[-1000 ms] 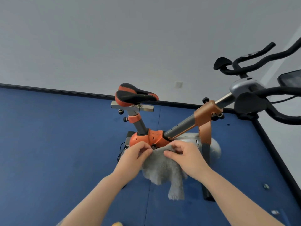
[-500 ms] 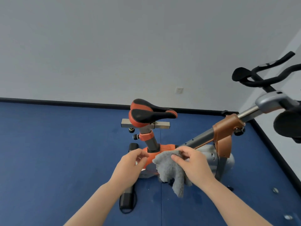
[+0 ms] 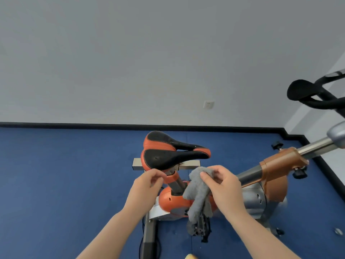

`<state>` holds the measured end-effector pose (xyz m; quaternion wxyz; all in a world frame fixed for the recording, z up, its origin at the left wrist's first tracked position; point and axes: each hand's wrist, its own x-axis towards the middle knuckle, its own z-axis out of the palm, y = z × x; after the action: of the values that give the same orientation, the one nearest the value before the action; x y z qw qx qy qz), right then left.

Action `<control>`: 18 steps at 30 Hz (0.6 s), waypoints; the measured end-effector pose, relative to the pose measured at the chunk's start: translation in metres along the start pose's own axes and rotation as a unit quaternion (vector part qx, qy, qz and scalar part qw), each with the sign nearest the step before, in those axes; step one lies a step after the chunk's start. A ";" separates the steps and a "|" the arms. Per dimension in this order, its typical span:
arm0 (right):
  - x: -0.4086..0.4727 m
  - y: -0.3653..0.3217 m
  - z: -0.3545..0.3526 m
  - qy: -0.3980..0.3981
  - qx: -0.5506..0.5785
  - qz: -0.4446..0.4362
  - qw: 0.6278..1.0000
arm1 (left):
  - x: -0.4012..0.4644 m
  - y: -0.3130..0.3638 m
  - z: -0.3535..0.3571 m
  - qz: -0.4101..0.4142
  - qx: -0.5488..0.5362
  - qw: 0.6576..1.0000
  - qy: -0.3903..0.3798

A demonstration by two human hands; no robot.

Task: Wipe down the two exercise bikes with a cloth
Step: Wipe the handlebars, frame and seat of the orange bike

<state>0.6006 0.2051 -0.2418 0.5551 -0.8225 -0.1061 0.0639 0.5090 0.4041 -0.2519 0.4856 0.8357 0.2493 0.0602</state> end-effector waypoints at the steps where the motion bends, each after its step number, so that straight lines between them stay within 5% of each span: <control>1: 0.009 -0.002 0.005 0.009 0.015 0.008 1.000 | 0.008 -0.001 -0.001 -0.007 -0.012 1.000 0.013; 10: 0.043 -0.037 0.080 0.015 0.070 0.021 0.997 | 0.080 -0.010 -0.027 -0.022 -0.046 0.990 0.128; 18: 0.050 -0.055 0.171 0.054 0.044 0.075 0.995 | 0.131 -0.051 -0.069 0.115 0.028 0.992 -0.037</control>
<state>0.6054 0.3911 -0.2541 0.5893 -0.8052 -0.0108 0.0652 0.5812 0.5409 -0.2773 0.4608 0.8738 0.1347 0.0773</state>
